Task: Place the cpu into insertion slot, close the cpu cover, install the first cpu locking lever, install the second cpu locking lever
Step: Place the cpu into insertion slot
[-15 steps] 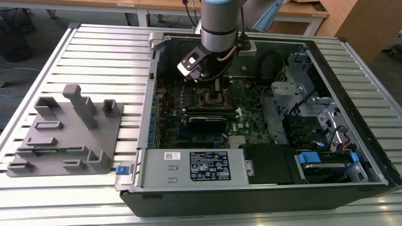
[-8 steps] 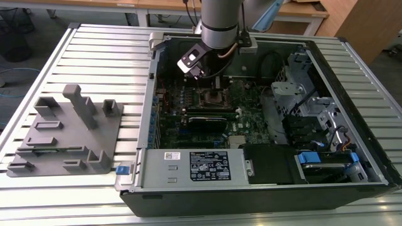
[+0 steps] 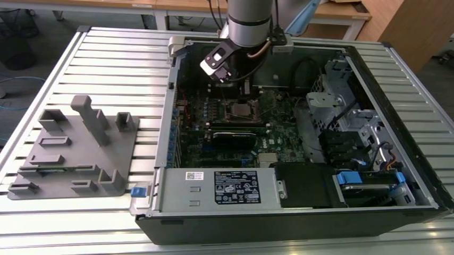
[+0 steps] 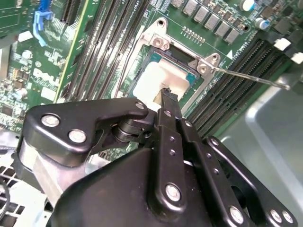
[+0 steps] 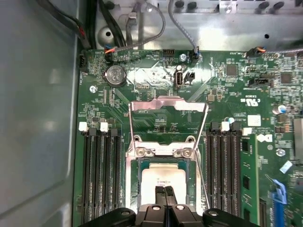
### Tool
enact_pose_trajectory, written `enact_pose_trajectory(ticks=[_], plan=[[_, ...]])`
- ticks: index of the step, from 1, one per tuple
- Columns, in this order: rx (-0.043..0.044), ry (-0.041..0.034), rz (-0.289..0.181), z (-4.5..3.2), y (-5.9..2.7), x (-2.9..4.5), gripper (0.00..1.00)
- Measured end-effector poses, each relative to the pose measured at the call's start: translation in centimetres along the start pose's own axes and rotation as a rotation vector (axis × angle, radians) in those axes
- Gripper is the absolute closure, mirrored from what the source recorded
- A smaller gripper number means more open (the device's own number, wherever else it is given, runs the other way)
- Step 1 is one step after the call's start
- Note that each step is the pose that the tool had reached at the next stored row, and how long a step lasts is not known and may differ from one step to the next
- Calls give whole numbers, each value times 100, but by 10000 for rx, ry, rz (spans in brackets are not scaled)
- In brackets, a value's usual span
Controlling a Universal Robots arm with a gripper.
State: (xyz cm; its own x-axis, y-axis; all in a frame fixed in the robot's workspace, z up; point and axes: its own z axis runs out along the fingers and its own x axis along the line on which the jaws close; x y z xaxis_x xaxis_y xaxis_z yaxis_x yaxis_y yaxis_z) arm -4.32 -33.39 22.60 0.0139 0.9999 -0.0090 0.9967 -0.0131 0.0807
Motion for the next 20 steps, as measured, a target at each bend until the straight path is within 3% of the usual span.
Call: enact_pose_trajectory(ticks=[6, 14, 20], plan=[[0, 0, 0, -121, 10, -1, 89], [2, 0, -1, -123, 14, -1, 89], [3, 0, 6, -49, 10, -3, 89]])
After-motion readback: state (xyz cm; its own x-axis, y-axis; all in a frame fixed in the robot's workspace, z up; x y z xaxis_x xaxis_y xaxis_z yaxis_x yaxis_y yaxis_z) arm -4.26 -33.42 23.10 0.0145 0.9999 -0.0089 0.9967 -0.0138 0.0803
